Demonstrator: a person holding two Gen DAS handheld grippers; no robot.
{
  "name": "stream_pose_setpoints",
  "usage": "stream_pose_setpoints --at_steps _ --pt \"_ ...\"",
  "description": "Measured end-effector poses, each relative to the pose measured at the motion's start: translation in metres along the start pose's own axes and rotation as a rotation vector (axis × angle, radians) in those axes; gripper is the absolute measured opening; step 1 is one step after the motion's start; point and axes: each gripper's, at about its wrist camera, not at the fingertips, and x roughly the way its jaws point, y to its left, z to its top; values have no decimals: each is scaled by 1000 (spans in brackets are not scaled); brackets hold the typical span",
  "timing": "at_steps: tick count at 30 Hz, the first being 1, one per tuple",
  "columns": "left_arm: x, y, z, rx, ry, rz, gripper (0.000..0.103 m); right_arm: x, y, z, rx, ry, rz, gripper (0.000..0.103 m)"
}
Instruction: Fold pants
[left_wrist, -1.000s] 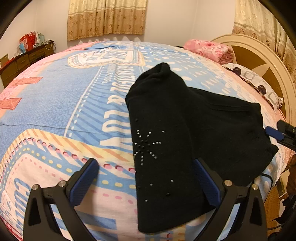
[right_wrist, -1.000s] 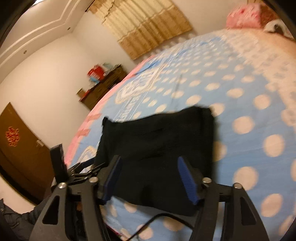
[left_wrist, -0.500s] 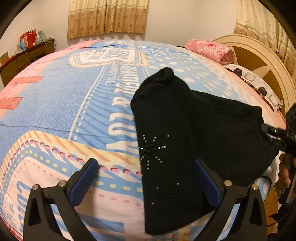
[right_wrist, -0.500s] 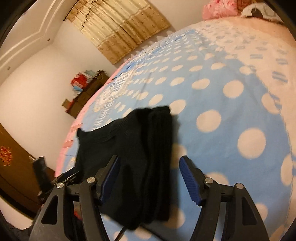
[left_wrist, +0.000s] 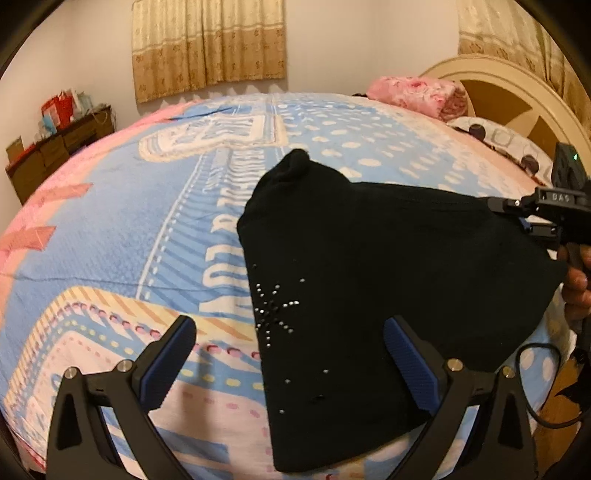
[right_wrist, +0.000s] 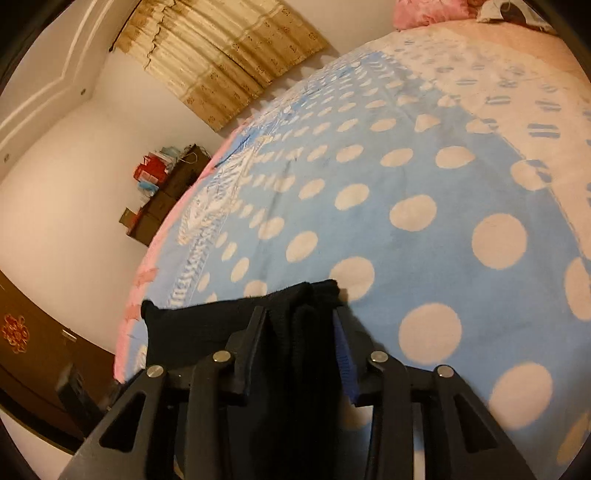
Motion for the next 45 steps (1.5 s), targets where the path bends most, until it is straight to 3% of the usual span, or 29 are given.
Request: stream_pose_setpoints --at_steps 4,9,13,19,28,33,35,38,39,45 --pt "-1 0 0 3 0 5 103 1 -2 1 13 -7 11 34" --pt "-10 14 10 -25 -48 46 103 -16 0 -15 -3 -17 -15 58" --pt "3 31 19 -102 6 -19 103 -25 3 -30 -28 -3 -14 64" --pt "20 28 17 -155 51 -84 103 -26 1 -38 -35 -43 -16 64" --pt "26 11 18 -101 35 -73 103 -3 32 -46 -166 -44 -52 66" --pt "26 11 19 -101 30 -73 103 -10 28 -48 -130 -49 11 57" --pt "26 10 20 -86 24 -74 101 -5 31 -52 -165 -50 -20 52" --pt "20 2 23 -47 9 -123 70 -4 20 -46 -100 -43 15 36" --pt "19 -1 24 -34 14 -161 52 -4 18 -45 -84 -39 30 33" --pt "4 -3 27 -20 2 -147 20 -13 29 -47 -91 -51 42 30"
